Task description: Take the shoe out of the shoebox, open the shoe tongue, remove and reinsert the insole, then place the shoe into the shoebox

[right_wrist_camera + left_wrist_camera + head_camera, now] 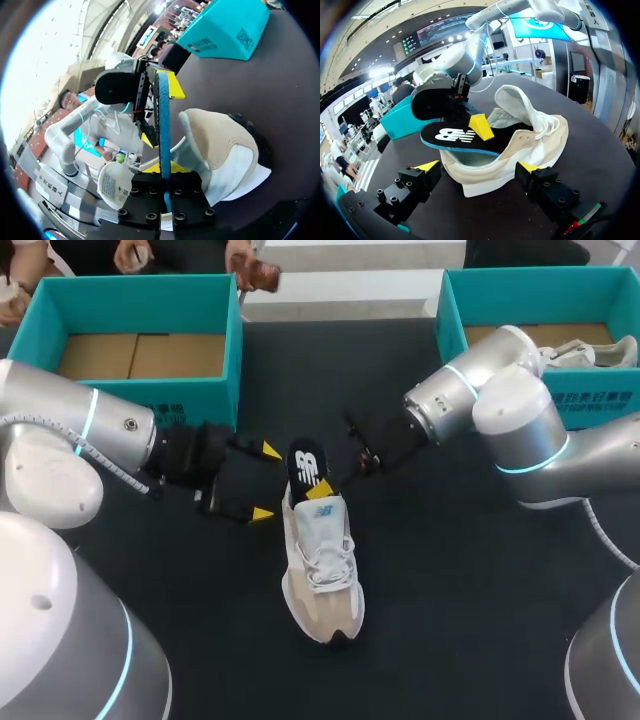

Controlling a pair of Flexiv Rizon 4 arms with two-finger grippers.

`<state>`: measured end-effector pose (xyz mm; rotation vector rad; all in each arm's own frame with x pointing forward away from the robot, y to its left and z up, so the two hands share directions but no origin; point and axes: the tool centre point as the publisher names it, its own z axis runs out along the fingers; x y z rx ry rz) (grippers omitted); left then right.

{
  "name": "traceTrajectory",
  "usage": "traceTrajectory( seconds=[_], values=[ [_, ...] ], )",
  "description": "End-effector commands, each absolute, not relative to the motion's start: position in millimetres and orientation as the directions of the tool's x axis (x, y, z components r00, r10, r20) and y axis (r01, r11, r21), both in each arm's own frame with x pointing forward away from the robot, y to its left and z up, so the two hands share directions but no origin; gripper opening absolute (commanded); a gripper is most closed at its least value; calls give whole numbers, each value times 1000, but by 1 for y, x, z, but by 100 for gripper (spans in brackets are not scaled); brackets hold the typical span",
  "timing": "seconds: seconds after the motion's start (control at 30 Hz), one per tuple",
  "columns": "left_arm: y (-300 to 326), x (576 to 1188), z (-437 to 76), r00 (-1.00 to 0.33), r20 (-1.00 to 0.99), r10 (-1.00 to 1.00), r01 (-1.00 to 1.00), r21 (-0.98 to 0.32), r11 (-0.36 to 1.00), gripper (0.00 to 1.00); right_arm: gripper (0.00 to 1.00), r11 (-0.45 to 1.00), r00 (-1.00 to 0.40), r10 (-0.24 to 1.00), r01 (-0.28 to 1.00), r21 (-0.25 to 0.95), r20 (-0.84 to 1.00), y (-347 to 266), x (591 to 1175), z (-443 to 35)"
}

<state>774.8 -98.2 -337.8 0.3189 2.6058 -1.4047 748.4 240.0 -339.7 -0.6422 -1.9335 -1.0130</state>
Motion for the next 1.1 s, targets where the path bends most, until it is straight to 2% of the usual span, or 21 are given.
traceTrajectory(
  seconds=[0.03,0.33,0.4,0.47,0.57,0.87,0.93,0.97,1.1],
  values=[
    [-100,774,-338,-964,-243,109,262,-800,540,100,0,546,-475,65,753,367,878,248,731,-349],
    [-100,774,-338,-964,-243,109,262,-800,540,100,0,527,-451,98,779,338,887,248,718,-351],
    [-100,774,-338,-964,-243,109,262,-800,540,100,14,528,-466,104,774,348,879,247,722,-348],
    [-100,774,-338,-964,-243,109,262,-800,540,100,22,528,-481,107,769,360,870,246,728,-344],
    [-100,774,-338,-964,-243,109,262,-800,540,100,25,531,-502,111,760,375,858,245,735,-340],
    [-100,774,-338,-964,-243,109,262,-800,540,100,22,562,-543,109,724,399,832,243,762,-333],
    [-100,774,-338,-964,-243,109,262,-800,540,100,16,566,-544,108,722,398,832,243,764,-332],
    [-100,774,-338,-964,-243,109,262,-800,540,100,0,571,-538,107,722,391,836,242,764,-334],
    [-100,774,-338,-964,-243,109,262,-800,540,100,0,576,-516,115,731,366,849,241,759,-339]
  ],
)
